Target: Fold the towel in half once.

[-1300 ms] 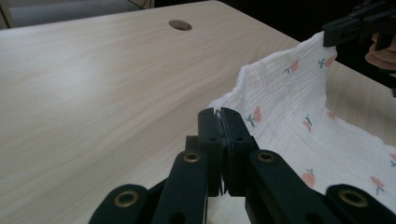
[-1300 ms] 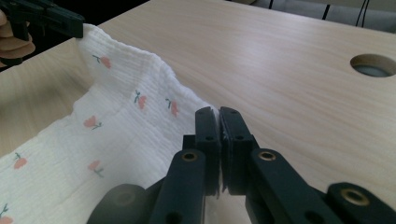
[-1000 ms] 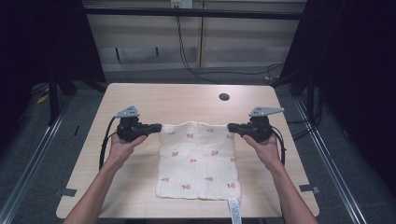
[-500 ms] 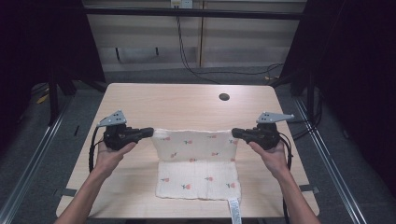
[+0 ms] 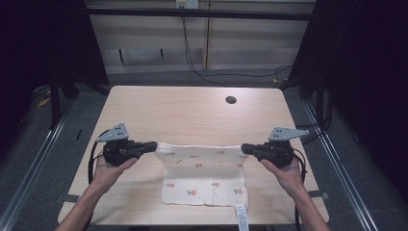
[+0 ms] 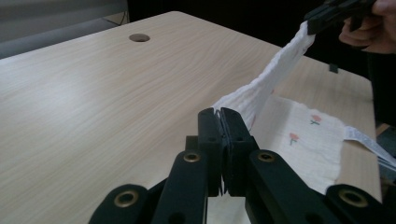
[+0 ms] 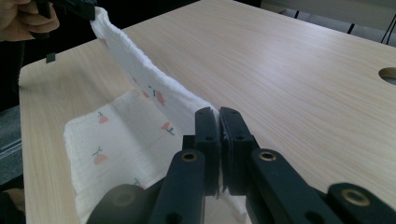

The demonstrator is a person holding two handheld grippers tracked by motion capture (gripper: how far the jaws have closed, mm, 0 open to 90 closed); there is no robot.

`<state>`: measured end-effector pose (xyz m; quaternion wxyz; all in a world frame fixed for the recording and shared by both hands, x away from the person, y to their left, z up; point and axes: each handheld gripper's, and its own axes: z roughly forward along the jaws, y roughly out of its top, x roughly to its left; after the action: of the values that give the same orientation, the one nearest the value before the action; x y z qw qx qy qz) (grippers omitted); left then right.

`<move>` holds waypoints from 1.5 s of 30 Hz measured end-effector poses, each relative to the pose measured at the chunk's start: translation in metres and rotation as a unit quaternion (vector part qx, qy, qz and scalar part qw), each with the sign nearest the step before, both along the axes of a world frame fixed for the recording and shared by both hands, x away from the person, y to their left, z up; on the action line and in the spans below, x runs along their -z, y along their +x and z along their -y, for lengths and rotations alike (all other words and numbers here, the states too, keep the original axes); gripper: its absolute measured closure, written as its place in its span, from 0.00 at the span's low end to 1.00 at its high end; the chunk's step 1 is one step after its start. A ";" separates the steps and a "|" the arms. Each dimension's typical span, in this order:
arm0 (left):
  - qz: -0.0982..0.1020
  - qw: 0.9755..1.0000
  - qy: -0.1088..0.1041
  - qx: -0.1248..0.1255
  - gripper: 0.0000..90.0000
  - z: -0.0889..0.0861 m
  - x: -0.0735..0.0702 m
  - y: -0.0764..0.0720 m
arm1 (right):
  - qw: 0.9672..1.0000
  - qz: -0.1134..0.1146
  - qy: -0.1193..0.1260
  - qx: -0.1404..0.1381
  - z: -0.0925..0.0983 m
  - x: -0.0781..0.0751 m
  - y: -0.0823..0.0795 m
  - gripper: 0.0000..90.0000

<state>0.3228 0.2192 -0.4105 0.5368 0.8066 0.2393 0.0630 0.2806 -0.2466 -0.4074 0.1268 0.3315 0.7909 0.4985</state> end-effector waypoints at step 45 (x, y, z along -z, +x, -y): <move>-0.068 0.987 0.113 0.093 0.94 0.020 0.066 -0.066 | 0.989 -0.109 -0.079 -0.052 -0.005 0.074 -0.067 0.84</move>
<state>0.2567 0.1996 -0.4769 0.4286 0.8831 0.1905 -0.0153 0.2139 -0.2420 -0.4809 0.0394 0.3309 0.8533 0.4010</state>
